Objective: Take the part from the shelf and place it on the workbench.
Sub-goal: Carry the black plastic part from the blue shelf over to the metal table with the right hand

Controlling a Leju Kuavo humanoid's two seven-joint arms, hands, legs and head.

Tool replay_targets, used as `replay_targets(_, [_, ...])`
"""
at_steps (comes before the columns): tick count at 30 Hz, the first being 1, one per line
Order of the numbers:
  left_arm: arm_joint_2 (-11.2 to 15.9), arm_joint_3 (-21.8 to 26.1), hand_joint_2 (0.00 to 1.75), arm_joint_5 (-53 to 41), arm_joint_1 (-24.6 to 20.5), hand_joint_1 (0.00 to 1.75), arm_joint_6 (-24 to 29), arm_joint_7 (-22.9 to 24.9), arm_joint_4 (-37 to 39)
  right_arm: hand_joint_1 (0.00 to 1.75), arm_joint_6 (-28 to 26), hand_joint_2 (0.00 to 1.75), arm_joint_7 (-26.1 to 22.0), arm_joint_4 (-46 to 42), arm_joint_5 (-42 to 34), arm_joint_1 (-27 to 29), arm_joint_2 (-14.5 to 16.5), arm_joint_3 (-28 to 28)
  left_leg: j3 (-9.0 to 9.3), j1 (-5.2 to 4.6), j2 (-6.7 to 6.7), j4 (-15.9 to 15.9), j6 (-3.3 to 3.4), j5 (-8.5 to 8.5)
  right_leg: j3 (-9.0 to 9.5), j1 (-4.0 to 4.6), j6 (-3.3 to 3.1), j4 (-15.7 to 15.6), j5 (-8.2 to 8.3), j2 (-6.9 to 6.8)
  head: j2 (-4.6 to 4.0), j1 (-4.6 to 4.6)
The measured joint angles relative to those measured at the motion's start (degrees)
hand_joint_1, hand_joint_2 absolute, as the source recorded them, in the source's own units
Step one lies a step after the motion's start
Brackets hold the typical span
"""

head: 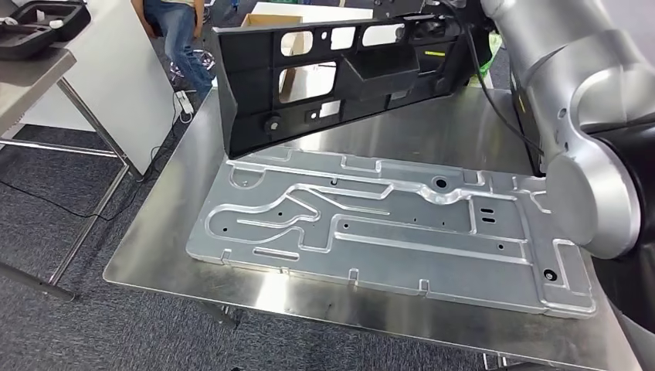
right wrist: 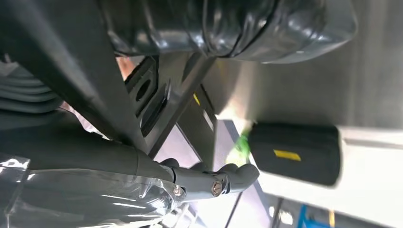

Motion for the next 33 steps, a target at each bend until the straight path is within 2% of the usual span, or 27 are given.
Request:
replay_targets(2, [0.0, 0.1, 0.00, 0.0, 0.1, 0.00, 0.0, -0.1, 0.0, 0.00, 2.3, 0.00, -0.5, 0.4, 0.1, -0.9, 0.0, 0.3, -0.49, 0.09, 0.02, 1.3, -0.56, -1.06, 0.15, -0.19, -0.73, -0.3, 0.15, -0.04, 0.00, 0.00])
replay_targets(3, [0.0, 0.1, 0.00, 0.0, 0.2, 0.00, 0.0, -0.1, 0.0, 0.00, 3.5, 0.00, -0.7, 0.6, 0.1, -1.4, 0.0, 0.5, -1.44, 0.15, 0.04, 3.4, -0.85, -2.38, 0.24, -0.33, -1.04, -0.4, 0.22, -0.07, 0.00, -0.01])
replay_targets(5, [0.0, 0.2, 0.00, 0.0, 0.2, 0.00, 0.0, -0.2, 0.0, 0.00, 5.7, 0.00, -1.0, 1.1, 0.1, -2.1, 0.0, 0.7, -4.80, 0.29, 0.08, 10.7, -1.31, -5.92, 0.29, -0.29, -1.38, -0.4, 0.18, -0.08, 0.00, -0.02])
replay_targets(6, [0.0, 0.2, 0.00, -0.1, 0.3, 0.00, 0.0, -0.3, 0.0, 0.00, 6.6, 0.00, -1.1, 1.3, 0.1, -2.3, 0.0, 0.8, -6.55, 0.35, 0.09, 14.3, -1.40, -7.14, 0.31, -0.21, -1.45, -0.4, 0.15, -0.06, 0.00, -0.01])
replay_targets(7, [0.0, 0.2, 0.00, -0.2, 0.4, 0.00, 0.0, -0.3, 0.0, 0.00, 7.2, 0.00, -1.2, 1.6, 0.1, -2.4, -0.1, 0.9, -7.64, 0.35, 0.09, 16.3, -1.39, -7.40, 0.35, -0.12, -1.49, -0.4, 0.12, -0.02, 0.00, -0.02])
replay_targets(8, [0.0, 0.3, 0.00, -0.3, 0.4, 0.00, 0.0, -0.3, 0.0, 0.00, 7.7, 0.00, -1.2, 1.8, 0.1, -2.4, -0.1, 0.9, -7.73, 0.34, 0.09, 16.1, -1.25, -6.55, 0.40, -0.03, -1.52, -0.4, 0.09, 0.03, 0.00, -0.02])
replay_targets(9, [0.0, 0.3, 0.00, -0.5, 0.5, 0.00, 0.0, -0.3, 0.0, 0.00, 8.0, 0.00, -1.3, 2.0, 0.1, -2.6, -0.2, 0.9, -6.57, 0.30, 0.09, 13.4, -0.98, -4.62, 0.50, 0.07, -1.51, -0.4, 0.05, 0.08, 0.00, -0.02])
replay_targets(10, [0.0, 0.4, 0.00, -0.6, 0.5, 0.00, 0.0, -0.3, 0.0, 0.00, 8.5, 0.00, -1.3, 2.1, 0.1, -2.8, -0.3, 0.9, -4.68, 0.20, 0.08, 9.2, -0.56, -2.38, 0.61, 0.15, -1.47, -0.4, 0.00, 0.12, 0.00, -0.02])
replay_targets(12, [0.1, 0.5, 0.00, -0.7, 0.5, 0.00, 0.0, -0.4, 0.0, 0.00, 9.2, 0.00, -1.4, 2.4, 0.1, -3.3, -0.6, 0.9, -1.17, -0.12, 0.08, 2.0, 0.19, 0.26, 0.66, 0.37, -1.21, -0.4, -0.08, 0.16, 0.00, -0.02])
replay_targets(13, [0.2, 0.6, 0.00, -0.8, 0.5, 0.00, 0.0, -0.4, 0.0, 0.00, 9.5, 0.00, -1.5, 2.6, 0.1, -3.5, -0.7, 0.9, -0.43, -0.28, 0.05, 0.4, 0.39, 0.51, 0.63, 0.40, -0.99, -0.4, -0.05, 0.17, 0.00, -0.01])
replay_targets(15, [0.2, 0.6, 0.00, -0.9, 0.5, 0.00, 0.0, -0.4, 0.0, 0.00, 9.9, 0.00, -1.5, 3.0, 0.1, -3.7, -1.0, 0.9, -0.24, -0.39, 0.00, -0.2, 0.61, 0.49, 0.63, 0.38, -0.40, -0.7, 0.13, 0.18, 0.00, -0.01])
replay_targets(17, [0.2, 0.6, 0.00, -0.9, 0.6, 0.00, 0.0, -0.5, 0.0, 0.00, 10.0, 0.00, -1.6, 3.3, 0.1, -3.9, -1.3, 0.9, 0.12, -0.08, 0.15, -1.1, 1.12, 1.02, 0.45, 0.38, 0.14, -0.2, -0.43, 0.15, 0.00, 0.00])
replay_targets(19, [0.2, 0.7, 0.00, -0.9, 0.5, 0.00, 0.0, -0.5, 0.0, 0.00, 9.9, 0.00, -1.7, 3.5, -0.1, -4.2, -1.7, 0.9, 0.39, 0.17, 0.32, -1.8, 1.62, 1.50, -1.46, 0.35, 0.50, 4.0, -3.13, 0.13, 0.00, 0.01])
replay_targets(21, [0.2, 0.7, 0.00, -1.0, 0.4, 0.00, 0.0, -0.6, 0.0, 0.00, 9.5, 0.00, -1.7, 3.8, -0.3, -4.2, -2.0, 0.9, 0.33, 0.13, 0.31, -1.8, 1.78, 1.56, -5.11, 0.24, 0.80, 11.6, -6.62, 0.12, 0.00, 0.02])
replay_targets(22, [0.2, 0.7, 0.00, -1.0, 0.4, 0.00, 0.0, -0.6, 0.0, 0.00, 8.8, 0.00, -1.7, 3.9, -0.3, -3.9, -2.2, 0.9, 0.31, 0.13, 0.31, -1.7, 1.78, 1.54, -6.55, 0.15, 0.95, 14.3, -7.37, 0.11, 0.00, 0.03])
replay_targets(23, [0.2, 0.7, 0.00, -1.1, 0.4, 0.00, 0.0, -0.6, 0.0, 0.00, 7.6, 0.00, -1.7, 4.0, -0.3, -3.5, -2.4, 0.9, 0.30, 0.14, 0.28, -1.6, 1.75, 1.49, -7.16, 0.05, 1.05, 15.2, -7.04, 0.11, 0.00, 0.02])
replay_targets(24, [0.2, 0.7, 0.00, -1.1, 0.4, 0.00, 0.0, -0.6, 0.0, 0.00, 6.0, 0.00, -1.7, 4.0, -0.4, -3.1, -2.6, 0.9, 0.29, 0.15, 0.26, -1.5, 1.68, 1.41, -6.58, -0.06, 1.10, 13.8, -5.61, 0.09, 0.00, 0.02])
replay_targets(26, [0.2, 0.7, 0.00, -1.1, 0.5, 0.00, 0.0, -0.6, 0.0, 0.00, 3.2, 0.00, -1.6, 3.9, -0.6, -2.7, -2.7, 0.9, 0.25, 0.17, 0.22, -1.0, 1.33, 1.03, -2.92, -0.25, 1.08, 6.1, -1.74, 0.03, 0.00, 0.02])
replay_targets(27, [0.2, 0.8, 0.00, -1.1, 0.4, 0.00, 0.0, -0.6, 0.0, 0.00, 2.4, 0.00, -1.6, 3.9, -0.8, -2.7, -2.8, 0.9, 0.14, 0.08, 0.21, -0.6, 1.06, 0.78, -1.25, -0.20, 0.96, 2.7, -0.49, 0.02, 0.00, 0.03])
replay_targets(28, [0.2, 0.8, 0.00, -1.1, 0.3, 0.00, 0.0, -0.6, 0.0, 0.00, 2.0, 0.00, -1.6, 3.9, -0.9, -2.6, -2.8, 0.9, 0.02, -0.02, 0.19, -0.3, 0.78, 0.59, -0.20, -0.13, 0.74, 0.6, 0.08, 0.04, 0.00, 0.02])
replay_targets(31, [0.2, 0.9, 0.00, -1.1, 0.2, 0.00, 0.0, -0.6, 0.0, 0.00, 3.2, 0.00, -2.0, 3.8, -1.1, -2.3, -3.0, 0.9, -0.15, -0.17, 0.09, -0.1, 0.09, 0.45, 0.04, 0.08, -0.19, -0.1, 0.22, 0.17, 0.00, 0.02])
replay_targets(33, [0.2, 1.0, 0.00, -1.2, 0.2, 0.00, 0.0, -0.6, 0.0, 0.00, 4.3, 0.00, -2.9, 3.8, -1.5, -2.3, -3.1, 0.9, -0.76, -0.11, 0.09, 1.4, -0.41, -0.73, 0.07, -0.14, -0.85, -0.3, 0.40, 0.15, 0.00, 0.01])
